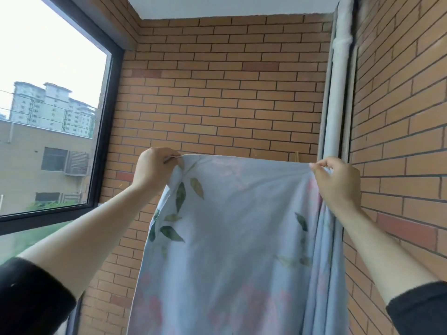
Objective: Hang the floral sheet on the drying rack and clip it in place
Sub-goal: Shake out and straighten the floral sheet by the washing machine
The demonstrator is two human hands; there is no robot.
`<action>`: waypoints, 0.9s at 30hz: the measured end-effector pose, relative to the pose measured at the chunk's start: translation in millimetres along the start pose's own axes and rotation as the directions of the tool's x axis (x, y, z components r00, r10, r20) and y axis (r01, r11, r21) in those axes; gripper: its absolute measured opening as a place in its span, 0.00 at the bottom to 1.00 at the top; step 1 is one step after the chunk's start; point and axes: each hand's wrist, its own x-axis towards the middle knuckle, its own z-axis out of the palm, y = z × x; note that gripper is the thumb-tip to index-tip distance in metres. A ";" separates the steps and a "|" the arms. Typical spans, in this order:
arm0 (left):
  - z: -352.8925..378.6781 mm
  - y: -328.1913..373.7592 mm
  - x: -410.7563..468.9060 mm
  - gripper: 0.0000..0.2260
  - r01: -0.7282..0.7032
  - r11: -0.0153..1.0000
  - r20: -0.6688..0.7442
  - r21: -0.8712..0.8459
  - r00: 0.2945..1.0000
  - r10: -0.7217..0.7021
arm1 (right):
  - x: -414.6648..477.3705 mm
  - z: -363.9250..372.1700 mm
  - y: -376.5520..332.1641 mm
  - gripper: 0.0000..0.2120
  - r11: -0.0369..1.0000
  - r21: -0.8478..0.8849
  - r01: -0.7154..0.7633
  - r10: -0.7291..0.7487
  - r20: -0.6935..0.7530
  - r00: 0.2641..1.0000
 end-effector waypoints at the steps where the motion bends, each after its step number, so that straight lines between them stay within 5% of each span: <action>1: -0.7 3.4 1.8 0.08 -0.005 1.000 -0.005 0.010 1.000 0.005 | 1.0 0.2 -0.7 0.09 1.000 0.009 -0.011 0.011 -0.011 1.000; 10: 4.5 -18.5 -36.2 0.07 0.114 0.988 0.287 0.108 0.948 -0.140 | -51.0 14.8 31.5 0.09 0.974 0.004 -0.225 0.213 0.296 0.931; 16: 14.4 -7.7 -63.9 0.11 0.198 0.973 0.298 0.116 0.928 -0.224 | -95.0 22.4 49.8 0.08 0.915 0.083 -0.394 0.326 0.422 0.846; 23: 35.9 -6.5 -112.9 0.10 0.173 0.973 0.446 0.155 0.866 -0.225 | -132.5 13.4 34.9 0.09 0.844 0.302 -0.442 0.235 0.533 0.813; 27: 48.0 -8.7 -155.6 0.15 0.290 0.949 0.487 0.128 0.815 -0.315 | -145.3 -2.1 21.6 0.10 0.788 0.424 -0.446 0.172 0.544 0.821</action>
